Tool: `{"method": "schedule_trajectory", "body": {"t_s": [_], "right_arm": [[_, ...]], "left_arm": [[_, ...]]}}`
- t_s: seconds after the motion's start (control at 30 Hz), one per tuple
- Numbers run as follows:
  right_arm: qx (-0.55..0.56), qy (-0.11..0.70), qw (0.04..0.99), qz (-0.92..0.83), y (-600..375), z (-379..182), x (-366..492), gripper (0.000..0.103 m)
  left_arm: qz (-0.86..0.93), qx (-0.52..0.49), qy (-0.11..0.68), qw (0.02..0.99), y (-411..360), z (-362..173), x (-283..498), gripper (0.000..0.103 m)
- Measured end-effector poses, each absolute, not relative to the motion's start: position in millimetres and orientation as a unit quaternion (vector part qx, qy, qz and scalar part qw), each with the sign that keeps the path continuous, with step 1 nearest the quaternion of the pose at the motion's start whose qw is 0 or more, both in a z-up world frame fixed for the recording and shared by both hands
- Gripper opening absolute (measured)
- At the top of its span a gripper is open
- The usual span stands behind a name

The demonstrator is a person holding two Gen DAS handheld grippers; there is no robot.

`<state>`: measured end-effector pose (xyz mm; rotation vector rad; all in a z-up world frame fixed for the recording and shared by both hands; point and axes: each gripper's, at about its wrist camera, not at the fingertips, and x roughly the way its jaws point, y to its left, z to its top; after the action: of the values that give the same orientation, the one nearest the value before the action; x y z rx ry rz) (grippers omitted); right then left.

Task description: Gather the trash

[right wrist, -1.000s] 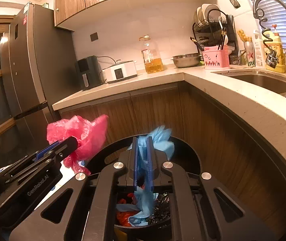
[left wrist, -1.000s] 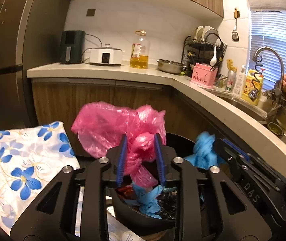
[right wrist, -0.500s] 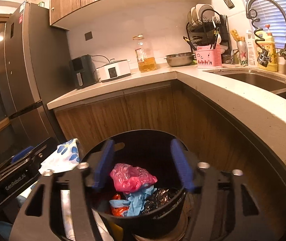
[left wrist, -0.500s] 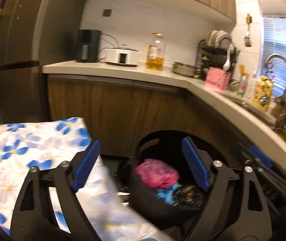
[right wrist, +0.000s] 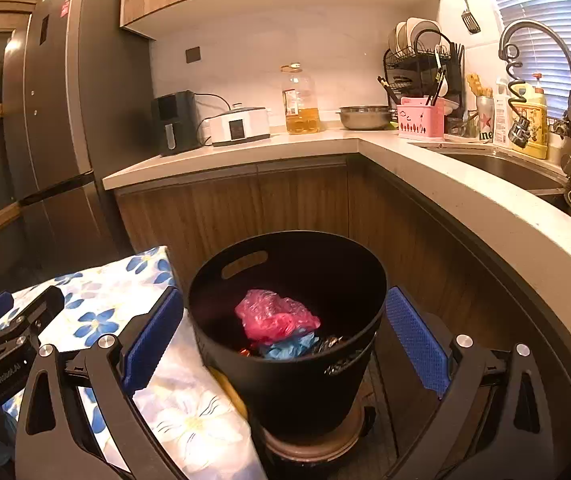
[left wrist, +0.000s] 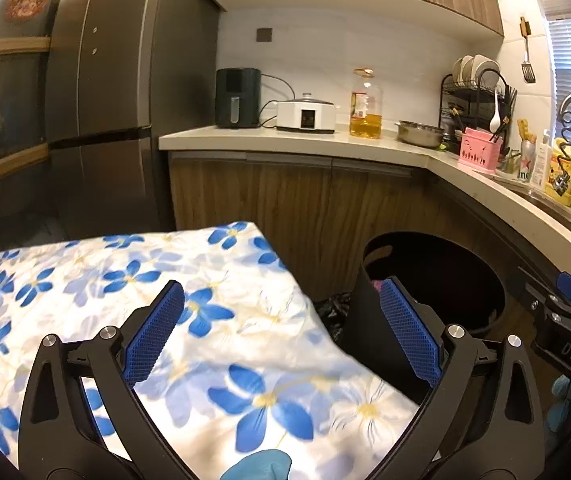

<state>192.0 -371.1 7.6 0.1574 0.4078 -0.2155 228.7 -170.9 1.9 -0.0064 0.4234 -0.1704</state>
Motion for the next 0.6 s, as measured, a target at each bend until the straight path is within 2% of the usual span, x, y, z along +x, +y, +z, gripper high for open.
{"method": "schedule_trajectory", "body": {"t_s": [0.6], "right_arm": [[0.057, 0.209, 0.970, -0.107, -298, 24, 96, 0.097]], "left_arm": [[-0.062, -0.014, 0.195, 0.979, -96, 9, 128, 0.097]]}}
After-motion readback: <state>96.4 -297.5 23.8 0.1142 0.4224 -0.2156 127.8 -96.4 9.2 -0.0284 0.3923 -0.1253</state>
